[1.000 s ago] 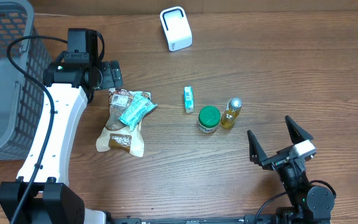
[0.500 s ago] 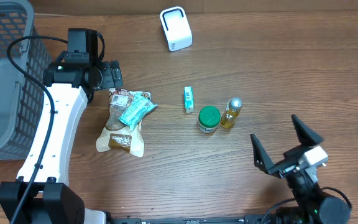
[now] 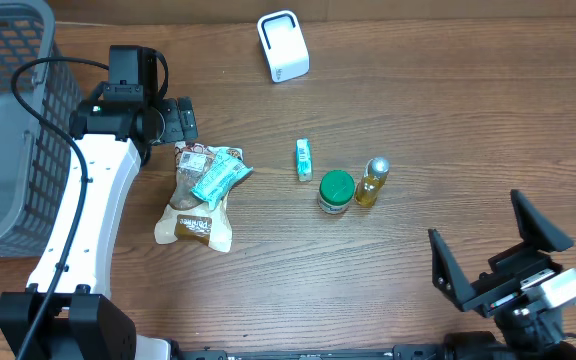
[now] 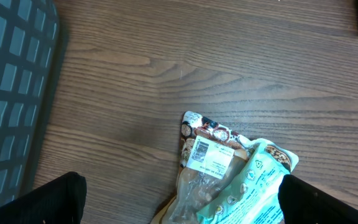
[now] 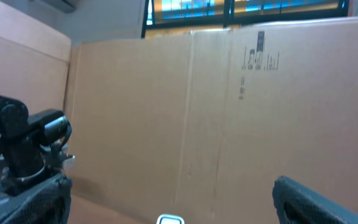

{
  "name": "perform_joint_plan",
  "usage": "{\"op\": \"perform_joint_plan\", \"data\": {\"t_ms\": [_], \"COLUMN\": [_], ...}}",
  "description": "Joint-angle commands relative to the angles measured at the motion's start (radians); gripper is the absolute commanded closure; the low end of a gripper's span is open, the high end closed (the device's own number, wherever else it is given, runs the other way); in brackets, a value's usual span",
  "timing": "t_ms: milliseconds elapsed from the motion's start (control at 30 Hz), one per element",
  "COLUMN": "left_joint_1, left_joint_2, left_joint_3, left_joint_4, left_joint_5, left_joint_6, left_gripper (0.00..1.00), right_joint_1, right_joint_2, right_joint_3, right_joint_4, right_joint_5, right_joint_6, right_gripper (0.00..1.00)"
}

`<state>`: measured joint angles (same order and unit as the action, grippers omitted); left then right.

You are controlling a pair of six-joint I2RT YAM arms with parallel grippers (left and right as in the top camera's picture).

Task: Scan the item barcode
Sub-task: 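Raise the right arm and swing it toward the table center, then move the right gripper over the yellow soap bottle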

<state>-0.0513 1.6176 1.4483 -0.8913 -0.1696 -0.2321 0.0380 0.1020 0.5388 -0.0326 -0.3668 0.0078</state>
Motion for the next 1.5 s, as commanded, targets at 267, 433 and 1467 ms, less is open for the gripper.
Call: {"op": "perform_joint_plan", "data": {"t_ms": [267, 433, 1467], "left_joint_1": [0.005, 0.005, 0.005], "left_joint_2": [-0.008, -0.008, -0.008], "left_joint_3": [0.007, 0.007, 0.007], "left_joint_4": [0.002, 0.002, 0.002], "left_joint_5": [-0.016, -0.016, -0.016], "left_joint_6": [0.012, 0.012, 0.012], "left_gripper": [0.0, 0.01, 0.01], "right_joint_1": [-0.005, -0.005, -0.005], "right_joint_2": [0.381, 0.608, 1.231], "right_joint_3": [0.454, 0.728, 1.085], "right_joint_4": [-0.346, -0.671, -1.129], "right_joint_5": [-0.002, 0.0, -0.231], "right_joint_6": [0.003, -0.075, -0.083], "right_gripper": [0.0, 0.0, 0.0]}}
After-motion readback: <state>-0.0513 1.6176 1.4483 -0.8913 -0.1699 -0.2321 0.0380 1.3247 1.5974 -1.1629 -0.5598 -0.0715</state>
